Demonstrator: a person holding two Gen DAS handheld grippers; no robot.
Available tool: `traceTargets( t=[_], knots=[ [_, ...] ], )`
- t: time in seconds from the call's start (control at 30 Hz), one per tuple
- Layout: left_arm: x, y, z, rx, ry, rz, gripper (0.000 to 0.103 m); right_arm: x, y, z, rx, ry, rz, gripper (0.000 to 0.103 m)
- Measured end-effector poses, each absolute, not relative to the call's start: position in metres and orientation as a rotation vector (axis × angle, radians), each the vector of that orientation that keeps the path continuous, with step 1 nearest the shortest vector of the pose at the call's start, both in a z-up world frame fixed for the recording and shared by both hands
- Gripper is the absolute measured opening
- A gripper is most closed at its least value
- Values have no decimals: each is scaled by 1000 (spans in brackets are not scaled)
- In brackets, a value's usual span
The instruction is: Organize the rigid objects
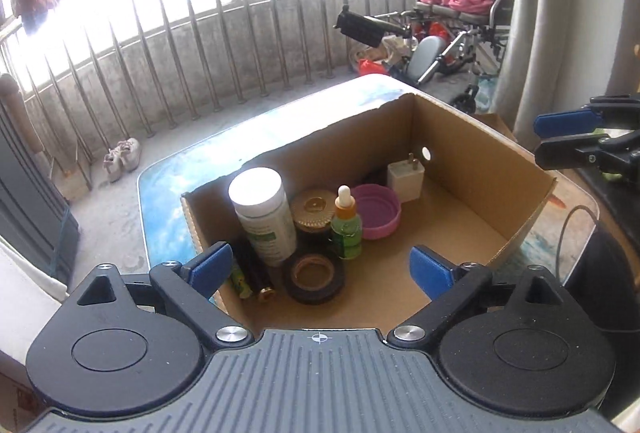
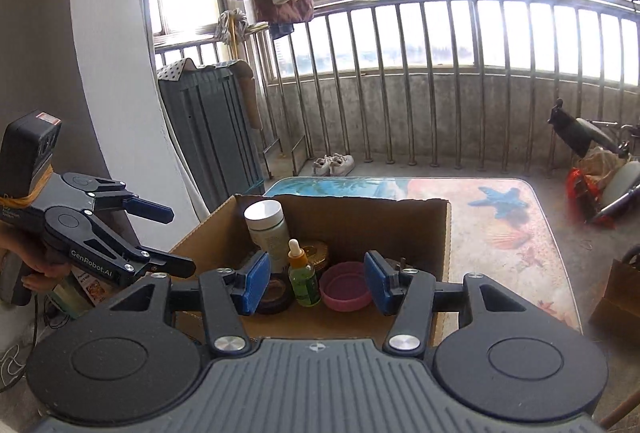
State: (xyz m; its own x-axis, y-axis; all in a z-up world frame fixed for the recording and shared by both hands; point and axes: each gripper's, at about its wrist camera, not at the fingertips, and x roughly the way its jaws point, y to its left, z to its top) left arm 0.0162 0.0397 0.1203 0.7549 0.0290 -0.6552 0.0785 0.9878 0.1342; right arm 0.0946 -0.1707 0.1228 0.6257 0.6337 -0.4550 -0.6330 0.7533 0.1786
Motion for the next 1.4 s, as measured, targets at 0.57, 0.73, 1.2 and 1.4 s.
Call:
traceTargets(
  t=[0.57,0.73,1.2,1.4],
  knots=[
    [0,26,113,275,667,110,103,82,-158,121,-76,537,717,58],
    [-1,28,112,256,672,112,103,80,-155,120,-70,547,734,61],
    [-4,30,109,234,674,107,103,82,-148,115,-70,585,754,61],
    [-6,27,110,249,667,108,103,83,-148,117,-60,581,752,61]
  ],
)
